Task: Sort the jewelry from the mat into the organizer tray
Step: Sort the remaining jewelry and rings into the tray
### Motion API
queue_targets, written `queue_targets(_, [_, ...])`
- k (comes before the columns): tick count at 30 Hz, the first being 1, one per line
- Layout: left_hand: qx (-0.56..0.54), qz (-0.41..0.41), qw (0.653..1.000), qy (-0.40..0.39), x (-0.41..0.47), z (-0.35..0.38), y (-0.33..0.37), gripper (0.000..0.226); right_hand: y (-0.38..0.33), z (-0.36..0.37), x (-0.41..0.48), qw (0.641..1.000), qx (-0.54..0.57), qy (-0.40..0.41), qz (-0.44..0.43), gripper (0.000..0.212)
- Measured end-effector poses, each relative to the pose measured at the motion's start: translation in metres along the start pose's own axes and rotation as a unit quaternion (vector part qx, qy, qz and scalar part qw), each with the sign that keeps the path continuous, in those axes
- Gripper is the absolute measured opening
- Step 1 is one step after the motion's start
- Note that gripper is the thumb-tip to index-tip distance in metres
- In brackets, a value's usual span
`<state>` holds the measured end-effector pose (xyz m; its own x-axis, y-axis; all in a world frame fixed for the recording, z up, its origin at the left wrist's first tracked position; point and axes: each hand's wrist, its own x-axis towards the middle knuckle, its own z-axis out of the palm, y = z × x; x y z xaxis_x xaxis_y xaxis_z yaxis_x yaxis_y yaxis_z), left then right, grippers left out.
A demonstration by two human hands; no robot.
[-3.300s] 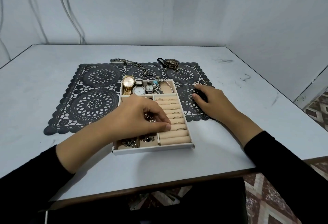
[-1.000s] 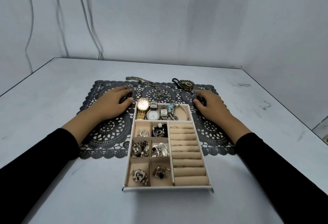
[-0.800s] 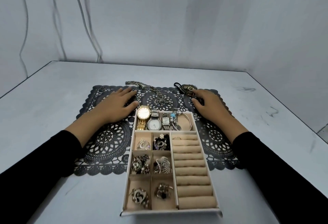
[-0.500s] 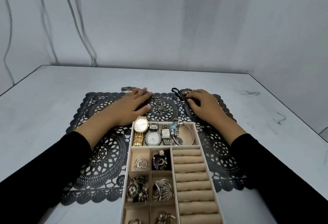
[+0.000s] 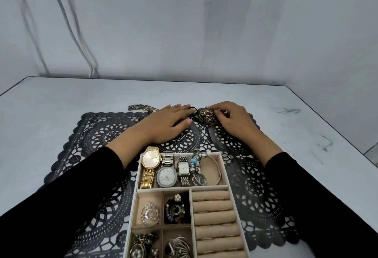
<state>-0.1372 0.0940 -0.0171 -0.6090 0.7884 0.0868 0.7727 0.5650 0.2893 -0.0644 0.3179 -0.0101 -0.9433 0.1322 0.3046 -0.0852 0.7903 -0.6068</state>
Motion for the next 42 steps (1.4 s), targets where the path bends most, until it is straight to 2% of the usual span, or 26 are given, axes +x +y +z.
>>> queue_targets(5, [-0.013,-0.008,0.997,0.070,-0.005,-0.007,-0.003,0.037,0.000,-0.006,0.000,1.000,-0.020,-0.003,0.011,0.016])
queue_targets(11, [-0.034,-0.014,0.989,0.144,-0.006,-0.009,-0.004,0.020,-0.003,-0.008,0.002,0.999,0.037,0.003,0.028,0.008])
queue_targets(20, [-0.147,-0.030,0.973,0.175,-0.005,-0.006,-0.007,0.011,-0.009,-0.009,0.008,0.998,0.025,-0.046,0.032,0.020])
queue_targets(29, [-0.188,-0.039,0.968,0.164,-0.007,-0.007,-0.004,0.006,-0.008,-0.013,0.009,0.997,0.027,-0.073,0.015,0.019])
queue_targets(37, [-0.155,-0.042,0.973,0.168,-0.008,-0.007,-0.002,0.002,-0.009,-0.026,0.007,0.993,0.026,-0.109,0.029,0.017])
queue_targets(42, [-0.139,-0.019,0.968,0.206,-0.008,-0.006,-0.003,0.003,-0.012,-0.028,0.008,0.995,0.075,-0.062,0.024,0.017])
